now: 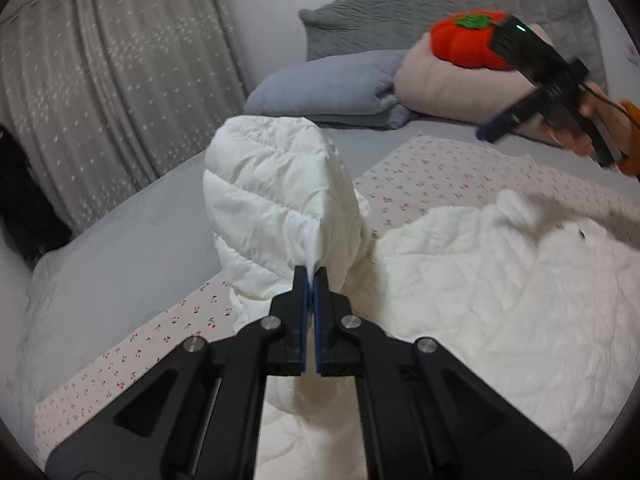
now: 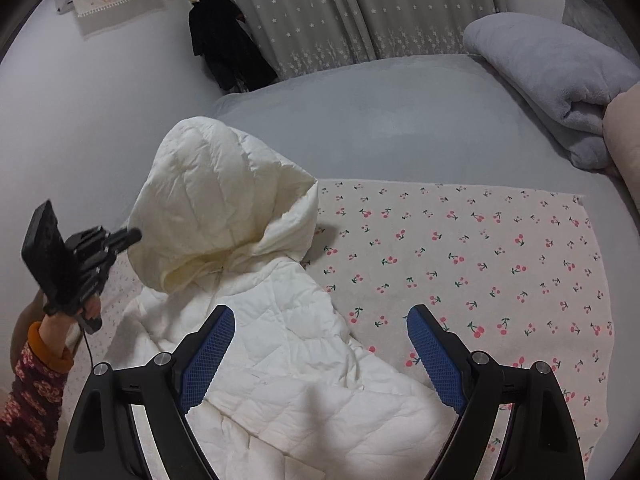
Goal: Fold large clothes
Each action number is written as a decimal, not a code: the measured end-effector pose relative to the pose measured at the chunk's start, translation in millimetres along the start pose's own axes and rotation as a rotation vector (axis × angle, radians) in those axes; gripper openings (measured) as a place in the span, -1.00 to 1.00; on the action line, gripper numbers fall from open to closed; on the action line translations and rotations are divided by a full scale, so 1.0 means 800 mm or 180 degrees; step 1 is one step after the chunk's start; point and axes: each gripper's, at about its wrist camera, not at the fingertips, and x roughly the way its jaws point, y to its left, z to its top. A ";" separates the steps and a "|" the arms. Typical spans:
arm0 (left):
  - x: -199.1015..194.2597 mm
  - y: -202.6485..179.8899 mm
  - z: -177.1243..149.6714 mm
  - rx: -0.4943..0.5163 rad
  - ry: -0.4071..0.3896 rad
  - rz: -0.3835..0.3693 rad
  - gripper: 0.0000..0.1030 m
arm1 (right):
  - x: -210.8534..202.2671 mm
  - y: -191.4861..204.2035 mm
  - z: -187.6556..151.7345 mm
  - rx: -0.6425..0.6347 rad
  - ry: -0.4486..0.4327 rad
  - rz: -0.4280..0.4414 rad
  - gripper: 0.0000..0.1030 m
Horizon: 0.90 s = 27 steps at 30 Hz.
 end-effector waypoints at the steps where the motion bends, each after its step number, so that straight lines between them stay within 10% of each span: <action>1: -0.007 -0.013 -0.004 0.0116 0.0011 -0.0041 -0.94 | 0.000 0.001 0.001 0.0040 -0.0025 0.0067 0.75; 15: -0.018 -0.090 -0.081 0.0344 0.0706 -0.0819 -0.93 | 0.027 0.034 0.005 0.0265 0.0169 0.0731 0.75; 22: -0.044 -0.086 -0.071 0.0103 0.0592 -0.0956 0.12 | 0.075 0.065 0.002 0.0404 0.0579 0.0858 0.75; 27: -0.066 -0.060 -0.045 -0.0131 0.0347 -0.0899 0.40 | 0.075 0.084 0.010 0.0378 0.0561 0.0935 0.75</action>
